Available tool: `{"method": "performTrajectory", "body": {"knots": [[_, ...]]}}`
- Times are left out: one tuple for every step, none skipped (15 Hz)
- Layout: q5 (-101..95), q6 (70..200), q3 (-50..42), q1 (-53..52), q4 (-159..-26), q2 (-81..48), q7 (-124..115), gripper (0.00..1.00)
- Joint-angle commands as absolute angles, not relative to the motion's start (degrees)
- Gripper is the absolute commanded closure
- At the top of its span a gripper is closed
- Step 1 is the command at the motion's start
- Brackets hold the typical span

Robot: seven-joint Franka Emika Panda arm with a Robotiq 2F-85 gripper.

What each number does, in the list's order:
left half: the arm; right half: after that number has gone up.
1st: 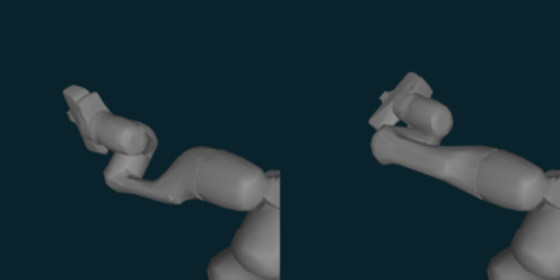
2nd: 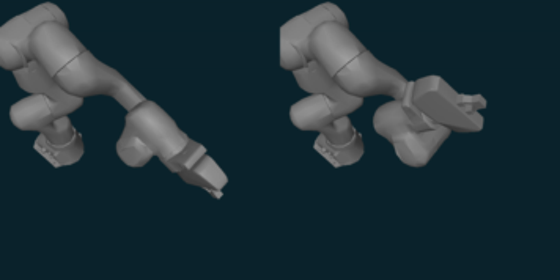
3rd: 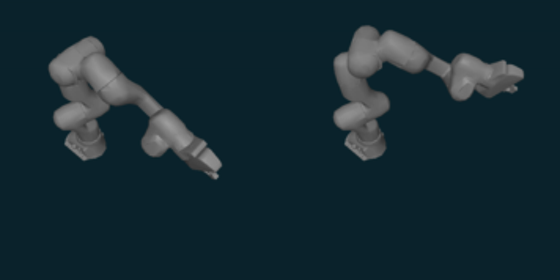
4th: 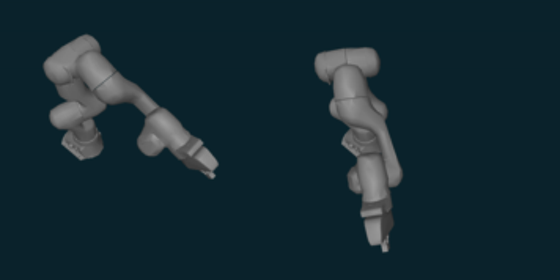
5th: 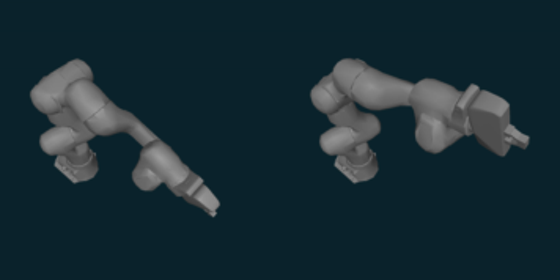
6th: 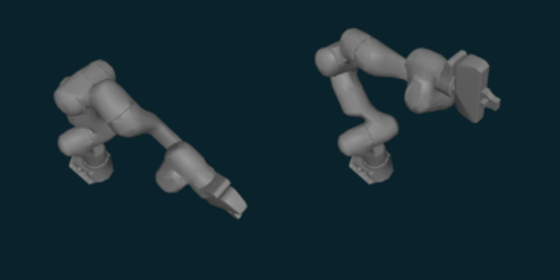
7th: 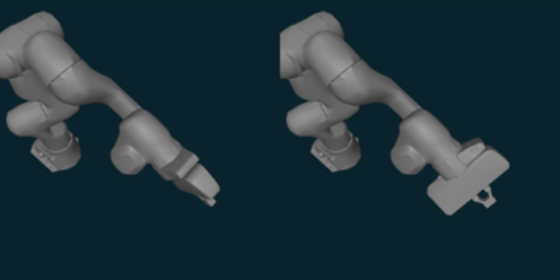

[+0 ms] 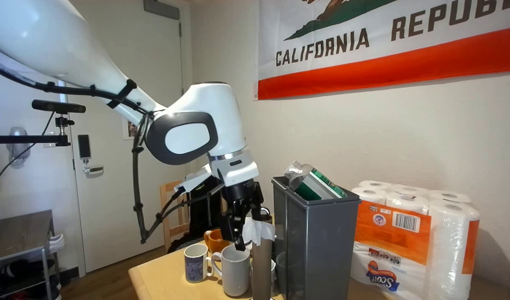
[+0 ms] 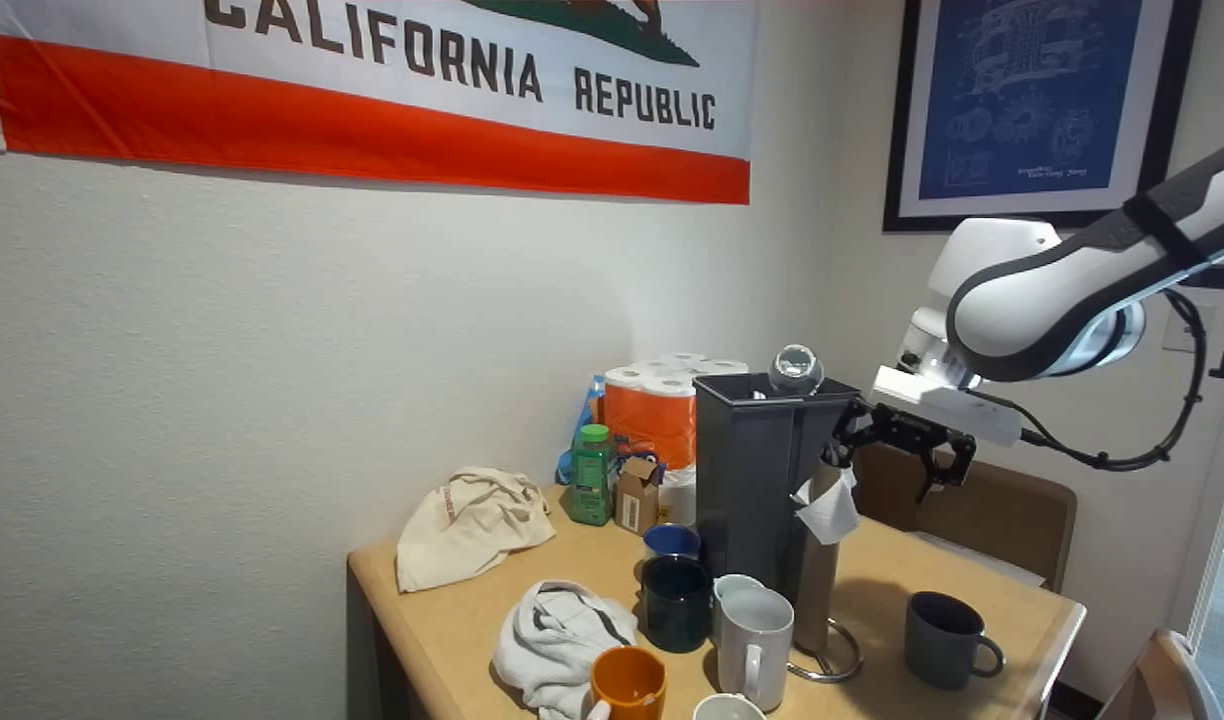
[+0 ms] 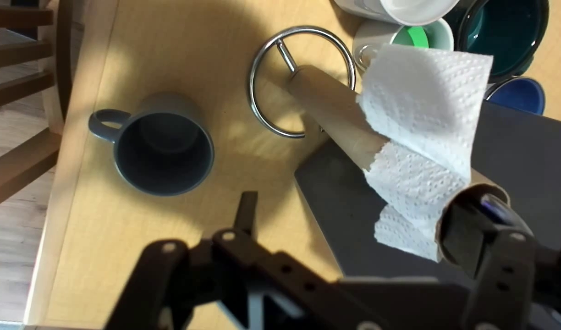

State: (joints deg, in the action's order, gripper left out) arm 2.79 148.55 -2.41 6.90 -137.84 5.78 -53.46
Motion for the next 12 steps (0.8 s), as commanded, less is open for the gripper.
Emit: {"method": "performTrajectory", "body": {"knots": [[3.21,149.20,-2.54,6.75,-139.43,7.27,-53.85,0.34],[3.20,149.16,-2.43,6.65,-139.18,7.03,-53.87,0.42],[2.95,148.83,-2.30,6.57,-138.92,6.82,-53.87,0.51],[2.70,148.77,-2.12,6.47,-138.61,6.61,-53.97,0.58],[2.78,148.74,-1.97,6.33,-138.31,6.45,-53.95,0.66],[2.69,148.73,-1.77,6.19,-137.98,6.24,-54.11,0.73],[2.81,148.68,-1.63,6.02,-137.75,6.15,-54.07,0.80],[2.70,148.70,-1.52,5.82,-137.38,5.97,-54.17,0.88],[2.78,148.66,-1.48,5.59,-137.07,5.93,-54.13,0.95],[2.63,148.66,-1.42,5.43,-136.69,5.90,-54.17,1.00],[2.47,148.65,-1.41,5.29,-136.26,5.94,-54.19,1.00],[2.20,148.50,-1.40,5.22,-135.91,5.96,-54.24,1.00]]}}
